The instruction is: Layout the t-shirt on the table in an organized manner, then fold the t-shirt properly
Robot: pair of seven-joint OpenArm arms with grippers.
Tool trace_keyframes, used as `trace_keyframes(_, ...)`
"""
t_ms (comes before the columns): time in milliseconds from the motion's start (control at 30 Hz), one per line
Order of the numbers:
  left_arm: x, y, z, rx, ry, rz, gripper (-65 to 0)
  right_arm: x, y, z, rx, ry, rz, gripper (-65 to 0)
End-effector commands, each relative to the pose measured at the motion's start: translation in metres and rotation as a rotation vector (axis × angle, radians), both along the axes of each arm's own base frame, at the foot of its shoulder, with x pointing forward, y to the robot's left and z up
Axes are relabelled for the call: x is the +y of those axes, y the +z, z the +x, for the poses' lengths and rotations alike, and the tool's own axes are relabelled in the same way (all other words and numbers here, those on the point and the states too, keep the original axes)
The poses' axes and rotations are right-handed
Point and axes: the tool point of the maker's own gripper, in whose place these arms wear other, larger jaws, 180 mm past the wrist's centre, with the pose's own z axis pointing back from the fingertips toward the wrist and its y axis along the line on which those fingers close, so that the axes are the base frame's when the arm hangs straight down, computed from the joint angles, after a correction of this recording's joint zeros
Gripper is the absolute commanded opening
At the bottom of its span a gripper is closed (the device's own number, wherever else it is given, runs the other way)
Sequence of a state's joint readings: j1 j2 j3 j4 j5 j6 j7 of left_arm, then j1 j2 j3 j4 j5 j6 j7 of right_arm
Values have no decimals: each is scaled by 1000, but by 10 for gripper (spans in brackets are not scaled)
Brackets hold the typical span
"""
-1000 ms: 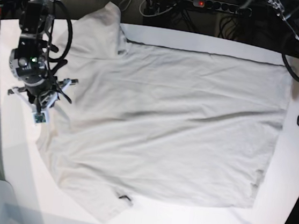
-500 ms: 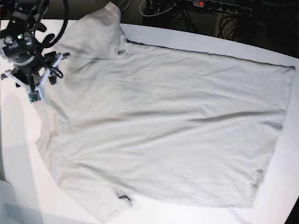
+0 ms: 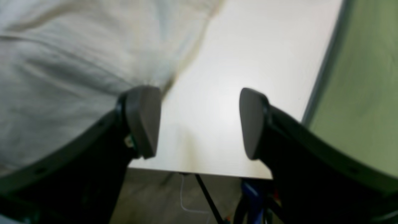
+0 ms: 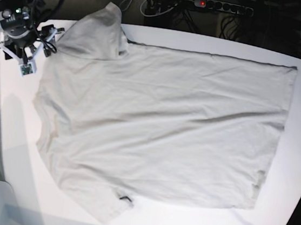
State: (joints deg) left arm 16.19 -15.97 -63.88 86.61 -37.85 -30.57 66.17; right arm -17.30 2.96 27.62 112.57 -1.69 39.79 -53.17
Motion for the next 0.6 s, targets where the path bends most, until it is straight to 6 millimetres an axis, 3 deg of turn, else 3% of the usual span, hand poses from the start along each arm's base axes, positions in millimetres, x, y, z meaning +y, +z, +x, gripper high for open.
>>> trace_keyframes(0,8,14,16,-65,0,32,-281,-1,11,7,-48,5,0,-248)
trace_keyframes(167,9,-14,17,-60,61,4,-289,-19,11,-2,-49,-68,-7,-248)
trace_keyframes(367,-18,-24,41,-55,-30,-28,-287,-26,7,-15,-22,-93,-15,-248)
trace_keyframes(567,-25,-24,53,-65,-51,-33,-287,-26,4,-20,-7,-94,-16,-248)
